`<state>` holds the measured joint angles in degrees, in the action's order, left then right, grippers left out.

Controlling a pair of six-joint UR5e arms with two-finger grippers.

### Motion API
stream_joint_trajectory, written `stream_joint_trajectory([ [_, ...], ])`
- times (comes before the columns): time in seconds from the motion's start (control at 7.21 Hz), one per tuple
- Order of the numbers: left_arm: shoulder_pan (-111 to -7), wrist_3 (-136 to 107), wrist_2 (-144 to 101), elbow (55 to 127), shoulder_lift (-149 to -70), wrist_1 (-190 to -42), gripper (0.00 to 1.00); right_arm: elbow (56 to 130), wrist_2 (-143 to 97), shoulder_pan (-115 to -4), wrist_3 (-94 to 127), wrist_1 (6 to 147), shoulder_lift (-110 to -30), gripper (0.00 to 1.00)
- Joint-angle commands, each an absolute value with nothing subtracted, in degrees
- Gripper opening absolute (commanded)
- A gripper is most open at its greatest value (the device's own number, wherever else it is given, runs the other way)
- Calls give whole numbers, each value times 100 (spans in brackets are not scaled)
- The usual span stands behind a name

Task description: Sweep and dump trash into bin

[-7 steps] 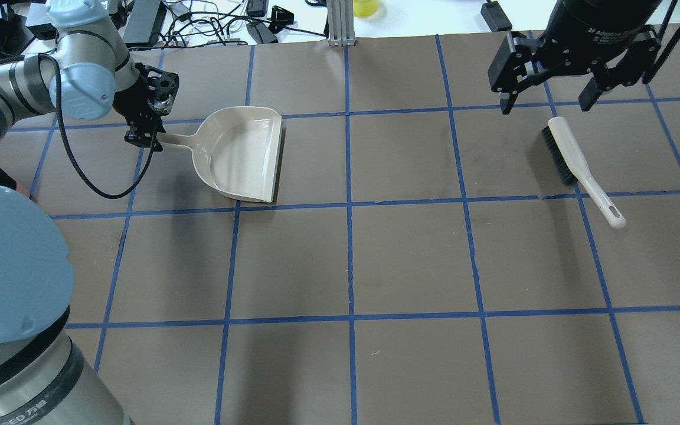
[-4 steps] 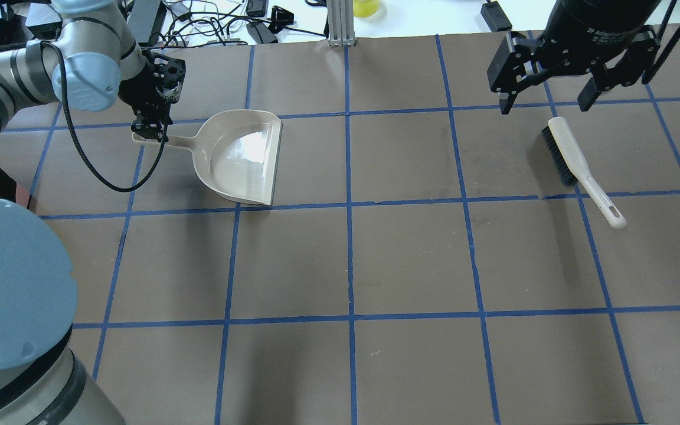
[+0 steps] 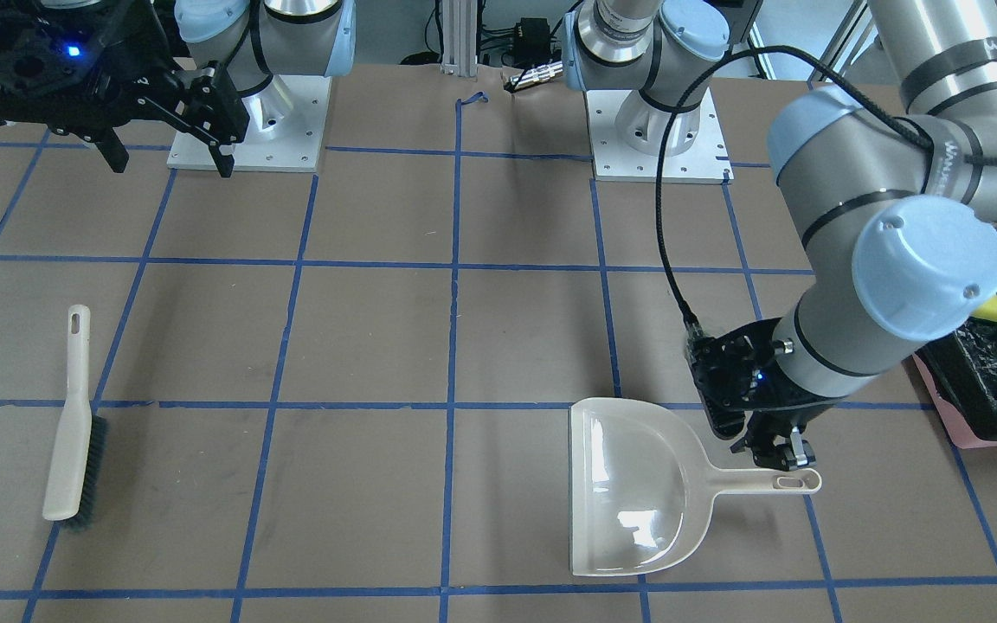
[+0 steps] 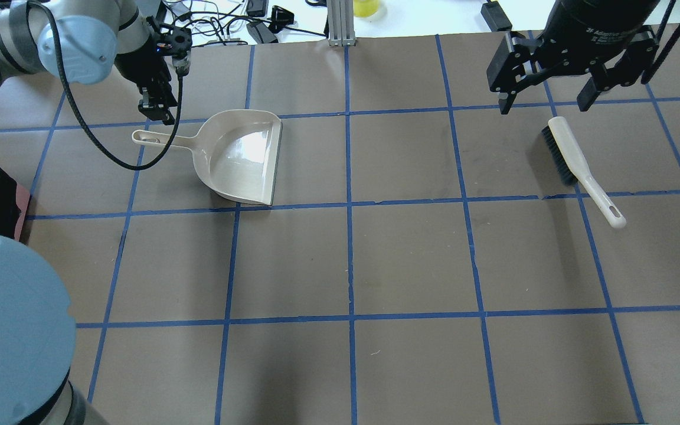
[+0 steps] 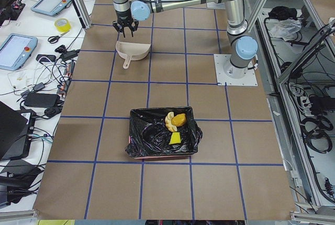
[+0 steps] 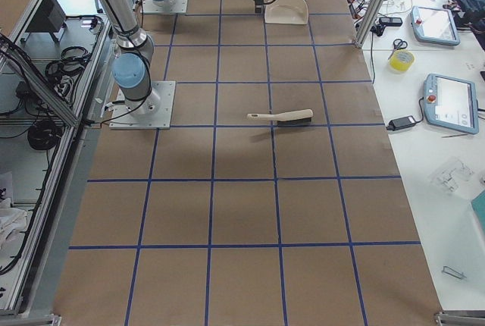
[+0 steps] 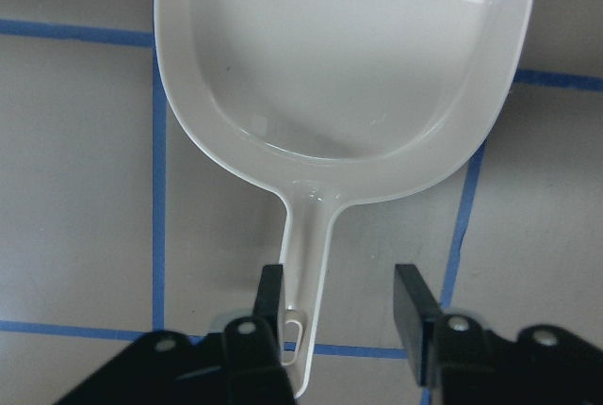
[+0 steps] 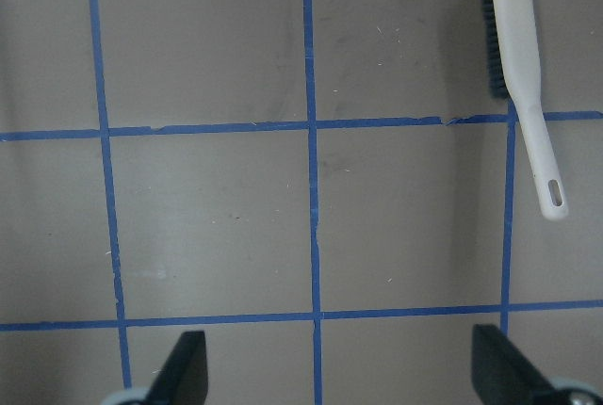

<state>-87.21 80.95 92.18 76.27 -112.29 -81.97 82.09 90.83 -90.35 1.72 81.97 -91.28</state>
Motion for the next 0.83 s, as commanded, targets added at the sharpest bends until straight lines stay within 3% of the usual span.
stream_joint_trajectory([
  [0.0,-9069,6679,9211,7716,-10577,-8654,55,8209,9088,-9035,167,8200,-9123,100],
  [0.42,-9220,4375,9141,8101,-9890,-9088,78,8226,9053,-9035,176,8200,-9106,100],
  [0.55,-9220,3690,8697,8182,-9722,-9079,96,8235,9018,-9035,184,8200,-9105,100],
  [0.69,-9220,2908,8675,8244,-9599,-9123,100,8235,9018,-9035,176,8200,-9105,100],
])
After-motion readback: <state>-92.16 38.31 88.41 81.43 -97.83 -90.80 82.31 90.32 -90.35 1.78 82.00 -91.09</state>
